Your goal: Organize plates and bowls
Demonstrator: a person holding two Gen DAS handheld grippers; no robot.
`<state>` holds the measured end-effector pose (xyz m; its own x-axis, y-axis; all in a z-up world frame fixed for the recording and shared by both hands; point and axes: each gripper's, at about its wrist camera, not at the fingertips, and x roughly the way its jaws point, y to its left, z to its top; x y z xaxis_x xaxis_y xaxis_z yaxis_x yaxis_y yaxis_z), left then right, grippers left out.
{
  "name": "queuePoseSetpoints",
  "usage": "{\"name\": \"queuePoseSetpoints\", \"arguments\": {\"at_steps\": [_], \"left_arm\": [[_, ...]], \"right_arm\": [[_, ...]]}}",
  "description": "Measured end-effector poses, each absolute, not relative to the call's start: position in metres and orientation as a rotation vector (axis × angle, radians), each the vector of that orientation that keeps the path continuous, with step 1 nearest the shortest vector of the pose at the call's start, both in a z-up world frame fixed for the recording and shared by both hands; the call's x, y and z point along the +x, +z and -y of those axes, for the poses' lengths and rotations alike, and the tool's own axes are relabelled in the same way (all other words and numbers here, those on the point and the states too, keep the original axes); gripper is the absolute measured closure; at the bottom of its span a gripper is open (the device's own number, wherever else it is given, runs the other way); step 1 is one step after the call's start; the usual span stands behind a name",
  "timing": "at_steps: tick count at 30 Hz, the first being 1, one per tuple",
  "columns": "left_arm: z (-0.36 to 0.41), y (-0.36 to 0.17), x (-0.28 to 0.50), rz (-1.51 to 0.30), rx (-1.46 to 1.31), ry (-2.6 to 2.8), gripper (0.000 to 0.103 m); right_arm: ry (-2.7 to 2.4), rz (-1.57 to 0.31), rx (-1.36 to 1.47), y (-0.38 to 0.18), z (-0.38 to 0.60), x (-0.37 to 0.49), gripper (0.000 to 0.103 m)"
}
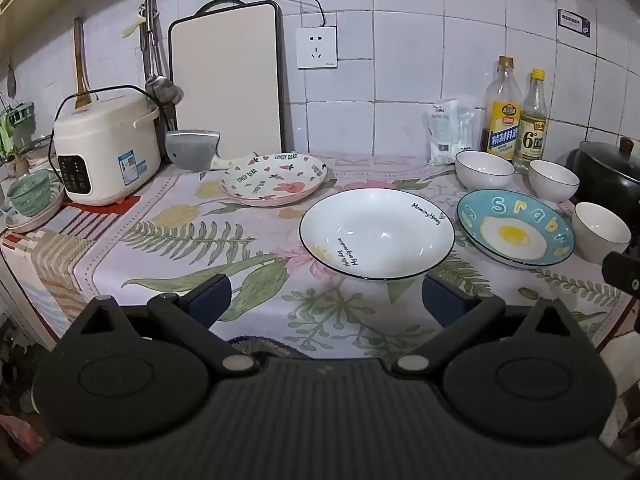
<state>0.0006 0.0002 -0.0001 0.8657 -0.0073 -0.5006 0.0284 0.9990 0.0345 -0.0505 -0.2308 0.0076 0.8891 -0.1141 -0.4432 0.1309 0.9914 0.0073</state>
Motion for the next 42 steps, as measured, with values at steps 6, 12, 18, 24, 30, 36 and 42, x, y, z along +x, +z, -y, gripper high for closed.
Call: {"name": "queuePoseSetpoints", "arguments": {"at_steps": [6,12,18,24,30,36,42], "left_arm": [[0.0,-0.001,-0.002,-0.518,0.028,-0.03,0.0],[-0.001,-0.003,-0.002,-0.517,0.042,-0.03,0.0],[0.001,-0.006,-0.004,-0.502,0.056,-0.025,0.0],[0.0,-0.011,-0.003,-0.505,0.053,-0.041,0.0],[0.0,-0.013,-0.002,-0.501,0.05,-0.047,0.0],[-0.001,-0.015,-0.004,-0.496,0.048,-0.05,0.0],[0.003,-0.018,-0.005,-0.494,0.073,-0.041,0.0]], "right_arm": [[-0.131,-0.459,0.039,0.007,0.232,-0.051,0.0],[-0.14,-0.45,0.031,0.005,0.235,-0.051,0.0],[-0.157,-0.431,0.012,0.003,0.233,-0.053,0.0],[-0.156,-0.406,-0.003,0.004,0.233,-0.053,0.0],[-0.143,-0.387,-0.016,0.002,0.23,-0.054,0.0],[-0.128,-0.37,-0.018,0.001,0.23,-0.054,0.0],[-0.129,-0.354,-0.027,-0.003,0.229,-0.055,0.0]]}}
